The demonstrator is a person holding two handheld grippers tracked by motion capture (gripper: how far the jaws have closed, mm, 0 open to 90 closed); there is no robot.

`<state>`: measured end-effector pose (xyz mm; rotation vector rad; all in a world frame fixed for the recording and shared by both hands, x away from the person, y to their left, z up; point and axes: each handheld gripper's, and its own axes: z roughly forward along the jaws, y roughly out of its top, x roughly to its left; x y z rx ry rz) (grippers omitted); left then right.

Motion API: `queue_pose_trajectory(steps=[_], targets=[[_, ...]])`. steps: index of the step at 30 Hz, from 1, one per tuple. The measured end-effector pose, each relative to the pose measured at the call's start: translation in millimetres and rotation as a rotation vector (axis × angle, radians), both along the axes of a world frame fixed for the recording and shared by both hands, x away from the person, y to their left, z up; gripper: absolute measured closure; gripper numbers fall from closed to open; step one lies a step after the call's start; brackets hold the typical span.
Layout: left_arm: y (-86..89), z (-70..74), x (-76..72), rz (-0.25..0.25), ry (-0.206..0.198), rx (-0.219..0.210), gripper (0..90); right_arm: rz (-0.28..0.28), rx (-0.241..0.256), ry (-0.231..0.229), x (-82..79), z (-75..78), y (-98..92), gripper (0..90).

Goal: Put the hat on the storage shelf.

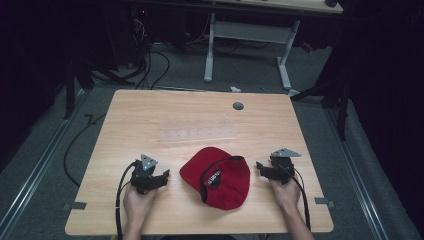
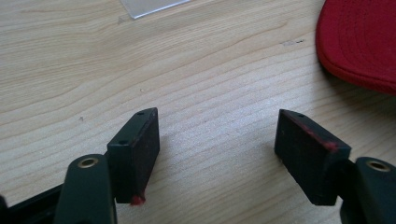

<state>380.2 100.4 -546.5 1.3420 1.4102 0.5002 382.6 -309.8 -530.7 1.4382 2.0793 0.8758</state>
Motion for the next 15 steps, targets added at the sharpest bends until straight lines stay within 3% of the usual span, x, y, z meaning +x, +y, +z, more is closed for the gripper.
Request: queue_pose_trajectory(steps=[15], targets=[[-1.1, 0.0, 0.0, 0.003, 0.002, -0.002, 29.5, 0.002, 0.001, 0.000, 0.1, 0.1, -0.1, 34.3]])
